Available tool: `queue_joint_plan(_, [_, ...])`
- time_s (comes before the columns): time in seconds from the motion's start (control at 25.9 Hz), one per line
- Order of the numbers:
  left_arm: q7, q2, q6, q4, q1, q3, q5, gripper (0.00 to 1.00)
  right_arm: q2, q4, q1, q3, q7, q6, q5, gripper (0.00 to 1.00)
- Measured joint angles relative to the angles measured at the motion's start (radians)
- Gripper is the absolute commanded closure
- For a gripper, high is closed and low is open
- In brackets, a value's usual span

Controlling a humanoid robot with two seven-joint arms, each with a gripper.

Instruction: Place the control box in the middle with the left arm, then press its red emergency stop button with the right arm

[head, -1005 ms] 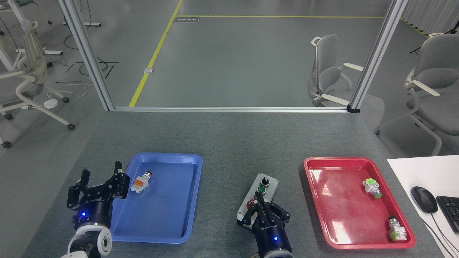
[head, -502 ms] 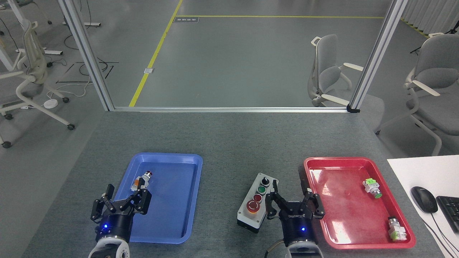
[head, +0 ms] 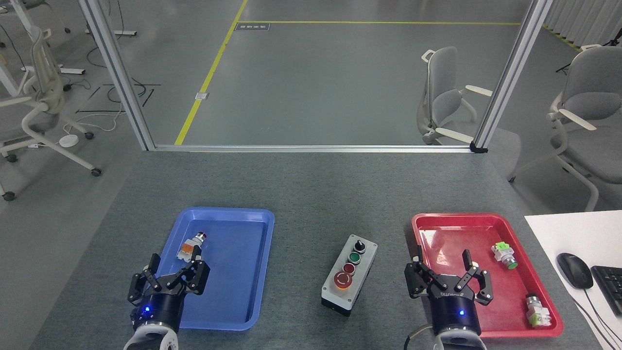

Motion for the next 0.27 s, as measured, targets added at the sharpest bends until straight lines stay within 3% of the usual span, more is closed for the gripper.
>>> queue_joint_plan(0.27, [0.0,-0.003,0.003,0.002,-0.001,0.001,0.004,0.01,-0.007,-0.014,0.011,-0.005,0.004,-0.006,-0.002,0.02])
